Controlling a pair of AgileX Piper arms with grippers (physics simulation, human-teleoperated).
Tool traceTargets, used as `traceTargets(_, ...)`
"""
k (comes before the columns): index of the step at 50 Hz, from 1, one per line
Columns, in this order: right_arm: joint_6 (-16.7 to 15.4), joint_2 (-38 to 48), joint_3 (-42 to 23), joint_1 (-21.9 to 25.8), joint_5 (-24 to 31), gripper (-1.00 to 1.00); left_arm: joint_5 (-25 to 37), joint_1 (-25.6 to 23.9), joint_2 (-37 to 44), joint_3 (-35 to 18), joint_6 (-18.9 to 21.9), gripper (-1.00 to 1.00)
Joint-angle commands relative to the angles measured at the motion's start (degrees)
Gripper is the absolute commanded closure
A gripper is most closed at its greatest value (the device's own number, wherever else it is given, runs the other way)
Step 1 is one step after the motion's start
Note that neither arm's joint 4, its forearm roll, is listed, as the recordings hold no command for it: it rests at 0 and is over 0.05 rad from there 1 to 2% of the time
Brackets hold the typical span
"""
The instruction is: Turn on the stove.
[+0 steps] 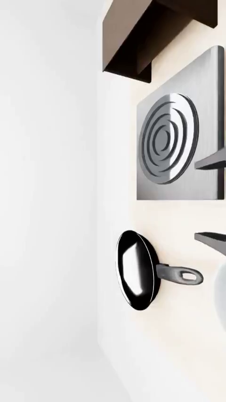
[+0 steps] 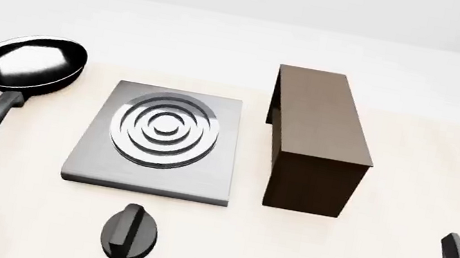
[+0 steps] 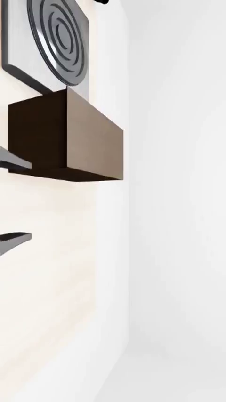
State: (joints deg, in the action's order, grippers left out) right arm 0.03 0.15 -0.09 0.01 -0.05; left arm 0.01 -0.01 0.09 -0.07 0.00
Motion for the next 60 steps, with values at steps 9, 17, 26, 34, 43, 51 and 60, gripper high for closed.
traceTargets(9,-0.04,0.22,-0.15,-0.27,-0.06,-1.00,0.10,0.44,0.13,-0.13,0.03,-1.00)
traceTargets(17,-0.41,0.30,-0.16,-0.23,-0.04,-1.00,-0.39,1.08,0.85,-0.02,0.63,-1.00)
traceTargets(26,-0.14,0.23,-0.15,-0.25,-0.06,-1.00,3.54,0.65,0.24,-4.80,2.21,-1.00)
traceTargets(34,-0.19,0.24,-0.15,-0.23,-0.06,-1.00,8.78,-2.33,1.35,-11.37,2.58,-1.00)
traceTargets(43,-0.19,0.23,-0.15,-0.23,-0.06,-1.00,13.04,-4.59,7.11,-19.23,-0.54,-1.00)
traceTargets(51,-0.20,0.23,-0.15,-0.22,-0.06,-1.00,17.90,-6.43,12.30,-26.61,-0.23,-1.00)
traceTargets(60,-0.20,0.23,-0.15,-0.22,-0.06,-1.00,22.35,-9.74,17.75,-30.43,4.57,-1.00)
